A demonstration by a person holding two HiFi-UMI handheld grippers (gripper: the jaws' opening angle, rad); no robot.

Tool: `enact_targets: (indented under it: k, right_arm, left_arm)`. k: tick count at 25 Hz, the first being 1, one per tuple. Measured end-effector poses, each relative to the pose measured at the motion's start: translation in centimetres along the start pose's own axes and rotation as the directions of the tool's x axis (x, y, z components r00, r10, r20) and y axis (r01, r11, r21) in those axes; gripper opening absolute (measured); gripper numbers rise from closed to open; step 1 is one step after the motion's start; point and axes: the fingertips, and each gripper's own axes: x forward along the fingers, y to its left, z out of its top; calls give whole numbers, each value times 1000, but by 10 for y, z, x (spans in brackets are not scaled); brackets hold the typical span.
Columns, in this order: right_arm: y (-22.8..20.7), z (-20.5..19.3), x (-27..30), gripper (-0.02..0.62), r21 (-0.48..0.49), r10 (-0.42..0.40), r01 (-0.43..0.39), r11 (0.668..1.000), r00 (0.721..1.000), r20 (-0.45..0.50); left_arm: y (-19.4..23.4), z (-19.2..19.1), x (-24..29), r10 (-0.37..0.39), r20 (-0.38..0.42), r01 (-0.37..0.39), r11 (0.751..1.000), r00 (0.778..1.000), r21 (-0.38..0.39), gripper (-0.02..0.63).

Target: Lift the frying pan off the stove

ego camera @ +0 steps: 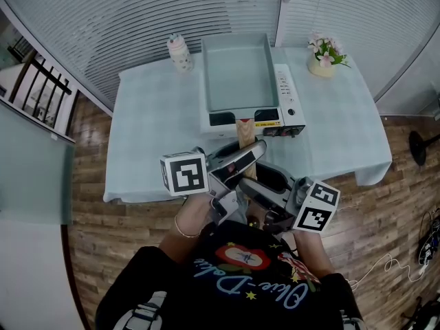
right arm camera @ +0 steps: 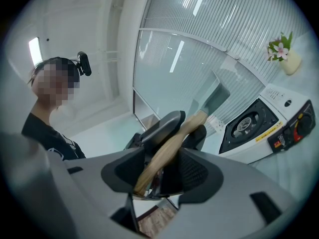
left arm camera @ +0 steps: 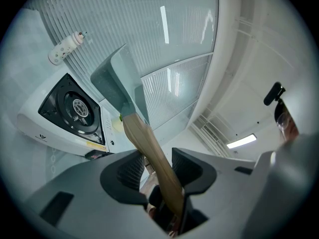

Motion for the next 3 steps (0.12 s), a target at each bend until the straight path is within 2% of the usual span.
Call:
enact_targets:
  k: [3]
  right_arm:
    - [-1,0,0,204,3,-1,1,1000,1000,1]
  left_arm:
    - [0,0,1,0,-2,0,1000,1000,-1,156]
